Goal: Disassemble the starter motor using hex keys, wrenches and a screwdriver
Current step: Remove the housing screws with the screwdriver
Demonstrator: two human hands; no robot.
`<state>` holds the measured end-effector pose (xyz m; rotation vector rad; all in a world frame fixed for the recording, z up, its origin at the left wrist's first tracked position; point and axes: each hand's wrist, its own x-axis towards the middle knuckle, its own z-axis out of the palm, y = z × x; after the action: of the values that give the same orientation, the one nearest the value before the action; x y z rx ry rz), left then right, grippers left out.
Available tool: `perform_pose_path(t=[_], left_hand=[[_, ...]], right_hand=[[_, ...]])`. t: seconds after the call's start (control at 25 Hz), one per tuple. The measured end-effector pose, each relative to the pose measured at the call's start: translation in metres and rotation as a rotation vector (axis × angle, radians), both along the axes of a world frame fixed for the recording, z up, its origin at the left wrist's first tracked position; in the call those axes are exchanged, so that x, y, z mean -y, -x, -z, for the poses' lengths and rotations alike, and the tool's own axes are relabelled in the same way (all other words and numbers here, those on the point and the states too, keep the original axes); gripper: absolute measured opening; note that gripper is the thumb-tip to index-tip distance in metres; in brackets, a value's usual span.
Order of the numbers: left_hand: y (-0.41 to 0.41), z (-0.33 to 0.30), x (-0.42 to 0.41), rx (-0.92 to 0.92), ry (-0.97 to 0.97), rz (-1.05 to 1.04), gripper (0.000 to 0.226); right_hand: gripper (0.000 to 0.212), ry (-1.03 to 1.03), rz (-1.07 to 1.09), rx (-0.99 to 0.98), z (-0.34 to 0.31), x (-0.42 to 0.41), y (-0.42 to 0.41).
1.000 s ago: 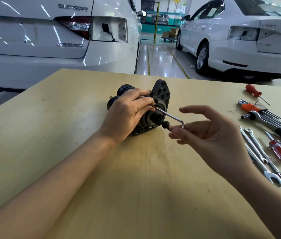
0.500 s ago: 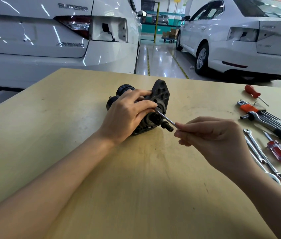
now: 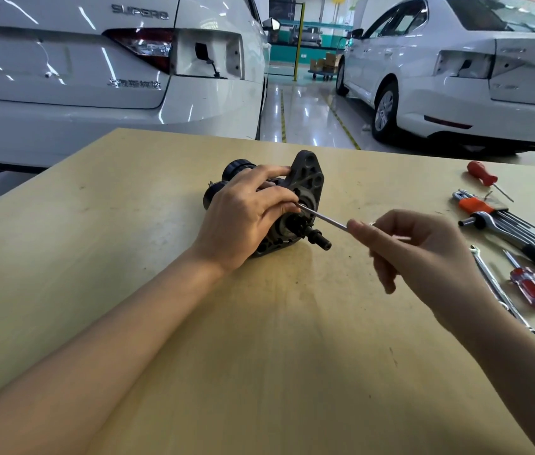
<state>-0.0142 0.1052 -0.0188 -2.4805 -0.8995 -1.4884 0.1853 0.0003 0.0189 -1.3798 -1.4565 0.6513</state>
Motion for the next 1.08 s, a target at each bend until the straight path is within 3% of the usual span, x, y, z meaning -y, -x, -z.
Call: perform_pose_path(t=[0.08, 0.16, 0.32, 0.44, 0.72, 0.92, 1.08], left_hand=[[0.001, 0.0, 0.0, -0.005, -0.004, -0.005, 0.012], [0.0, 0.0, 0.0, -0.003, -0.012, -0.015, 0.011], [0.0, 0.0, -0.001, 0.017, -0.013, -0.034, 0.01], [0.0, 0.001, -0.001, 0.025, -0.019, -0.048, 0.011], [0.001, -0.001, 0.002, 0.131, 0.136, -0.008, 0.051], [0.001, -0.001, 0.003, 0.151, 0.191, 0.011, 0.066], [0.001, -0.002, 0.003, 0.154, 0.194, -0.003, 0.072]], right_hand=[[0.025, 0.016, -0.063, -0.008, 0.003, 0.0, 0.003], [0.003, -0.107, -0.035, 0.013, 0.007, 0.0, 0.009], [0.022, -0.323, -0.047, 0.229, 0.011, 0.004, 0.008], [0.023, -0.403, -0.063, 0.389, 0.013, 0.005, 0.008], [0.027, -0.339, -0.104, 0.274, 0.005, 0.009, 0.016], [0.033, -0.296, -0.158, 0.139, 0.008, 0.007, 0.013], [0.036, -0.327, -0.239, 0.224, 0.012, 0.004, 0.008]])
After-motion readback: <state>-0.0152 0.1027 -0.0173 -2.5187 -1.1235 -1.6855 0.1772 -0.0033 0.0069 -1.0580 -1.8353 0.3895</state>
